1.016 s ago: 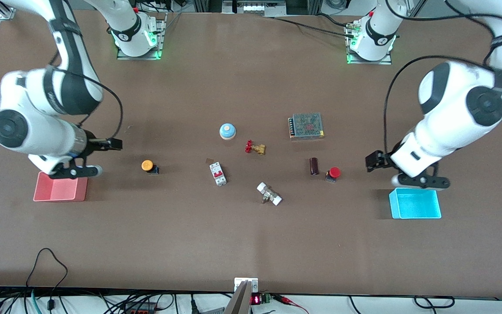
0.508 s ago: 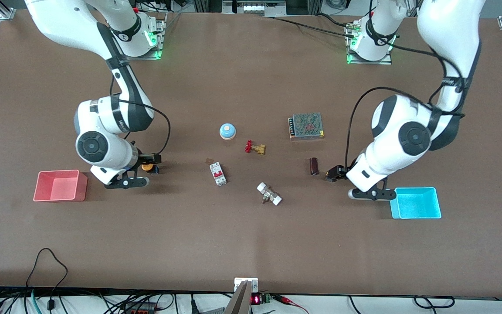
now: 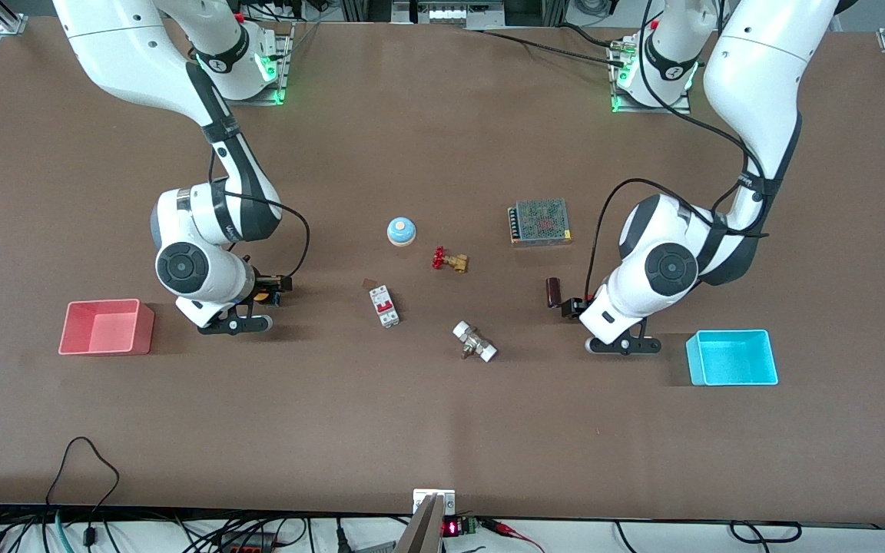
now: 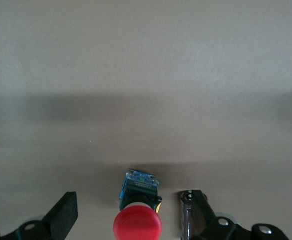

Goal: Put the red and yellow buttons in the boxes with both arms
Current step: 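Close the right gripper on the yellow button while the left gripper grasps the red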

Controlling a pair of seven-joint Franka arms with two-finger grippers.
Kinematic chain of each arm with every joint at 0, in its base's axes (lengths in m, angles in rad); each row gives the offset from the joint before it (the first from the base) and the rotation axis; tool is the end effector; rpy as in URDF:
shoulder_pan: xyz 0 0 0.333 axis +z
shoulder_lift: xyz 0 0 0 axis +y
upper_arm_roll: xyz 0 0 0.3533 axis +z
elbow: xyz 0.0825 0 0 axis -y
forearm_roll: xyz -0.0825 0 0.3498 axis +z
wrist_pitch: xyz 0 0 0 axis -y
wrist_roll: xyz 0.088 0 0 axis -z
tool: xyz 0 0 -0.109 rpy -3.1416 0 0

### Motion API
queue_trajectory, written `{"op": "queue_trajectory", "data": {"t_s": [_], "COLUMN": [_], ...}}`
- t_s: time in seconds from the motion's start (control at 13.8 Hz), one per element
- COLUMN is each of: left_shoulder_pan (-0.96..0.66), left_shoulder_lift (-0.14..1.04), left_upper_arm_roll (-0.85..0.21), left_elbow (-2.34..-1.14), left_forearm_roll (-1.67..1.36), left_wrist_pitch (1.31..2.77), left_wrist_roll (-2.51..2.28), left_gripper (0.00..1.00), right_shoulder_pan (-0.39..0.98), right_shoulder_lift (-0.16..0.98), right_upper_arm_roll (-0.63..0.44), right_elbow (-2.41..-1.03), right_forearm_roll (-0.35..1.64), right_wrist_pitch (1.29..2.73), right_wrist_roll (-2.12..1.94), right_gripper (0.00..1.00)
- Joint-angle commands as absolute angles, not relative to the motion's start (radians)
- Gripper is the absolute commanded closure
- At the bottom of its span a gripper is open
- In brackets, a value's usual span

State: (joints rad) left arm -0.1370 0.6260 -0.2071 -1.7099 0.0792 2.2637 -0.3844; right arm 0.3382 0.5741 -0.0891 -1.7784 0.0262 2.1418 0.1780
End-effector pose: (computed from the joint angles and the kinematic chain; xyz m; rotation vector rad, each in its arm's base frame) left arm 0.6318 -0.2038 0.2801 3.1013 0.0351 -0.1179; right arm 0.6096 0.1625 0.2731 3.0526 0.0974 -0.3024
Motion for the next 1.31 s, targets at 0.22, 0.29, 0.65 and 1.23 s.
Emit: {"op": "queue_trajectory", "data": {"t_s": [0.22,0.29,0.65,1.23], "left_shoulder_pan": [-0.143,-0.143,-0.143,-0.126], "left_shoulder_lift": [0.595,0.594,0.586,0.537], "left_upper_arm_roll": [-0.204,-0.206,-0.207,-0.206], "left_elbow": [-1.789,-1.787,-1.784,-1.769], "left_forearm_roll": [0.1,0.1,0.1,0.097], "left_wrist_pitch": [2.289,2.286,2.283,2.251], "left_wrist_roll": [-0.417,-0.419,-0.443,-0.462], "left_gripper": [0.08,0.15,0.53,0.87], "right_shoulder_pan": [0.336,0.336,0.339,0.331], "right_shoulder_lift": [0.597,0.601,0.591,0.577], "right_upper_arm_roll": [-0.089,-0.089,-0.089,-0.091], "right_elbow": [-1.789,-1.786,-1.784,-1.755], "right_forearm_roll": [0.043,0.044,0.044,0.048], "right_wrist_pitch": [2.207,2.203,2.158,2.129], "right_wrist_roll": [0.181,0.181,0.189,0.181], "right_gripper": [0.0,0.05,0.37,0.78]}}
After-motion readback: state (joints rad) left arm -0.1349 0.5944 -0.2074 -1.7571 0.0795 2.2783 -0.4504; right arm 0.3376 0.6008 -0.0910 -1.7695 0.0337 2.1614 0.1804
